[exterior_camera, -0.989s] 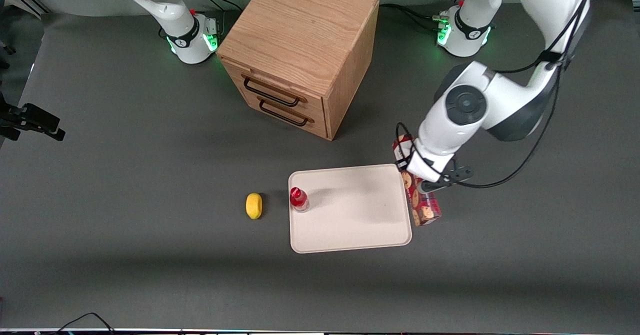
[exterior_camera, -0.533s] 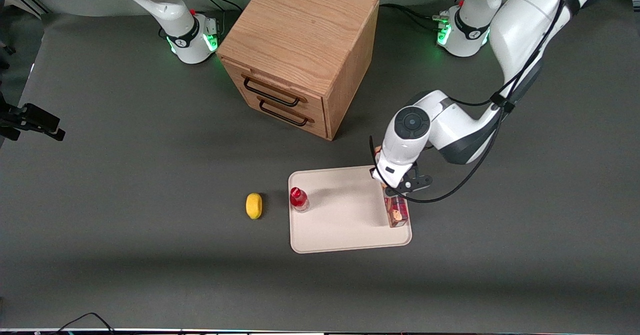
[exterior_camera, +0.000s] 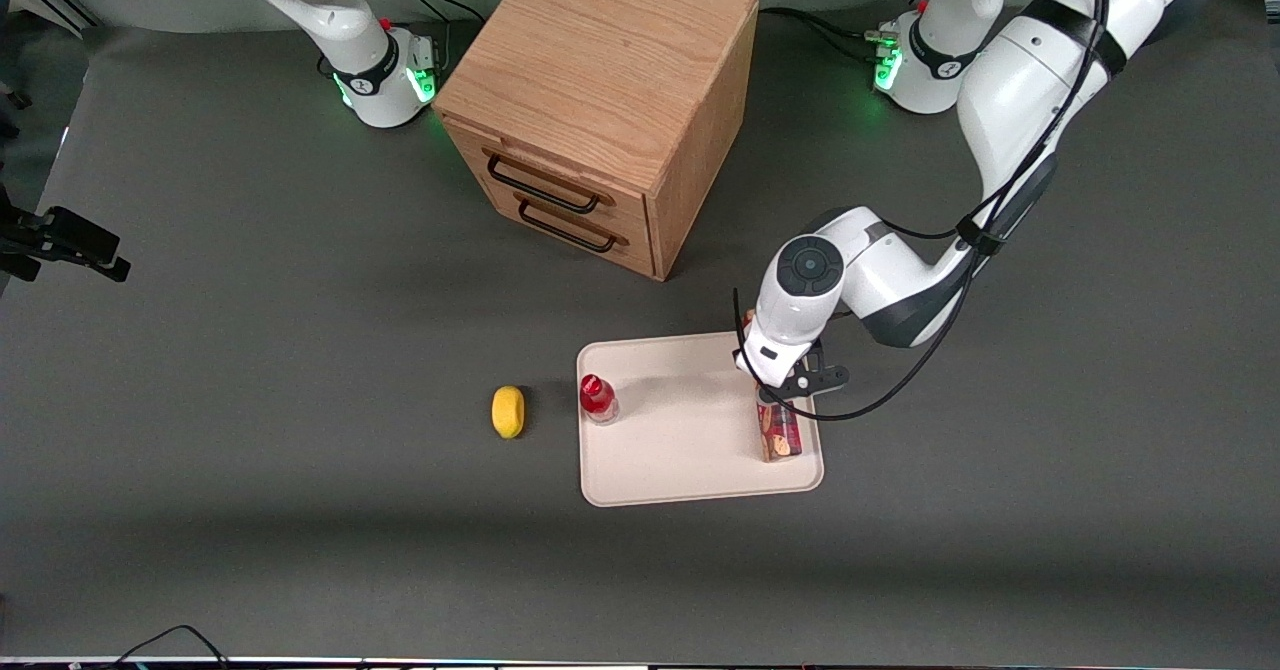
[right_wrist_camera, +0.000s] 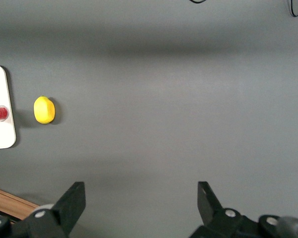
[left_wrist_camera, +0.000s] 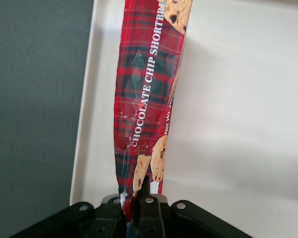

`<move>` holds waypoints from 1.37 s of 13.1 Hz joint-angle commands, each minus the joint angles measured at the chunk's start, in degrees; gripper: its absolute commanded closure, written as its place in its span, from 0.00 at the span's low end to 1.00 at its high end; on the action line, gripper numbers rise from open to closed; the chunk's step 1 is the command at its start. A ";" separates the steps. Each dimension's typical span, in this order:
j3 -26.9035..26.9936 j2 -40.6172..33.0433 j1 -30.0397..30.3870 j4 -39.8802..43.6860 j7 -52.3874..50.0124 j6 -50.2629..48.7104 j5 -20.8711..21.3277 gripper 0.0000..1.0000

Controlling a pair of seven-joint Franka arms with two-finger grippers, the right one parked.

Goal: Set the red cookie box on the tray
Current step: 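Carry the cookie box over the white tray with the left gripper, then lower the cookie box onto the tray and open the left gripper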

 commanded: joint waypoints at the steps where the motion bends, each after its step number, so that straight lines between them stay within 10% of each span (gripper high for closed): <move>1: 1.56 1.21 -1.50 1.92 -0.30 -0.04 2.72 1.00; 4: 1.56 2.00 -1.50 3.15 -0.39 -0.13 3.17 1.00; 5: 1.56 2.17 -1.50 3.50 -0.39 -0.13 3.17 0.66; 6: 1.56 2.26 -1.50 3.59 -0.39 -0.04 3.17 0.08; 7: 1.56 2.26 -1.50 3.59 -0.39 -0.04 3.25 0.00; 18: 0.42 -3.26 -0.36 6.40 8.30 -4.68 1.77 0.00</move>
